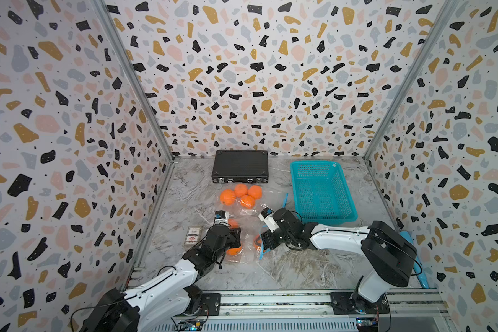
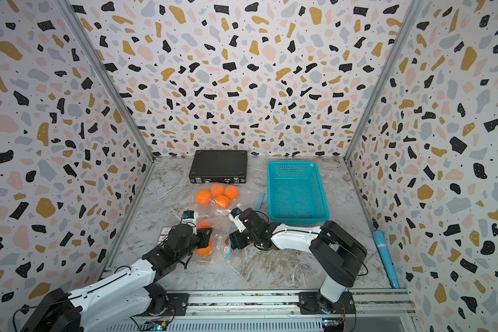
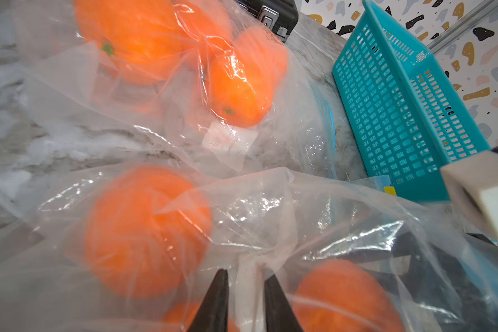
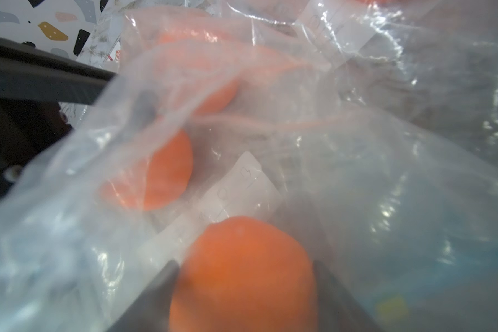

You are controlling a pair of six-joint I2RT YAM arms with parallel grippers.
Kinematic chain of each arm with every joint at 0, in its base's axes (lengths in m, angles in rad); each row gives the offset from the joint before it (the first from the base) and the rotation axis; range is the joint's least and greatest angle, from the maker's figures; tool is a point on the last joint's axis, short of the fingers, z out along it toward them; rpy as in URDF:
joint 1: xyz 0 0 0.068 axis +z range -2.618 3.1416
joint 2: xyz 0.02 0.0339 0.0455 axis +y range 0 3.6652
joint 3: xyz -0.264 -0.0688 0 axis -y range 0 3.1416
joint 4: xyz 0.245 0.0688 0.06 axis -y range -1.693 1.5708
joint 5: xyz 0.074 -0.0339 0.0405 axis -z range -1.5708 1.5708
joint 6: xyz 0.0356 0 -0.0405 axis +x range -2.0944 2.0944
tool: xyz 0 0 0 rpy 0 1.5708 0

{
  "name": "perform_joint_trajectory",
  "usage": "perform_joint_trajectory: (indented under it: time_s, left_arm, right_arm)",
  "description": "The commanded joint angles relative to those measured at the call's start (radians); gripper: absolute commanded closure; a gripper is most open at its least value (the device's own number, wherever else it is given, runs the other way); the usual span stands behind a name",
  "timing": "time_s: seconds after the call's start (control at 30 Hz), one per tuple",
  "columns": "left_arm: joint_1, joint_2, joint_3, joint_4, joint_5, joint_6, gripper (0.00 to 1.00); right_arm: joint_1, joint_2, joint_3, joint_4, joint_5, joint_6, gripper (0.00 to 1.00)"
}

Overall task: Open the zip-top bag and take out the orange
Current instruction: Pick up the orange from the zipper food storage bag.

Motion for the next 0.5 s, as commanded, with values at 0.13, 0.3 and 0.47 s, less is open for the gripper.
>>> perform_joint_trajectory:
  time_s: [0.13,0.3,0.47]
  left_arm:
    - [0.002,-0.029,-0.009,-0.076,-0.012,-0.007,0.77]
    - [0.002,-0.061,-0.015,-0.099,-0.024,-0.006,0.77]
    - [0.002,-0.072,-0.017,-0.092,-0.002,-0.008,0.77]
  right_arm:
    - [-0.039,-0.144,-0.007,-0.091,0.036,-0.017,0.54]
    - [-0.053,-0.186,0.018,-0.135,0.067,-0.028,0.55]
    - [-0.057,-0.209,0.050,-0.231,0.121,-0.047,0.55]
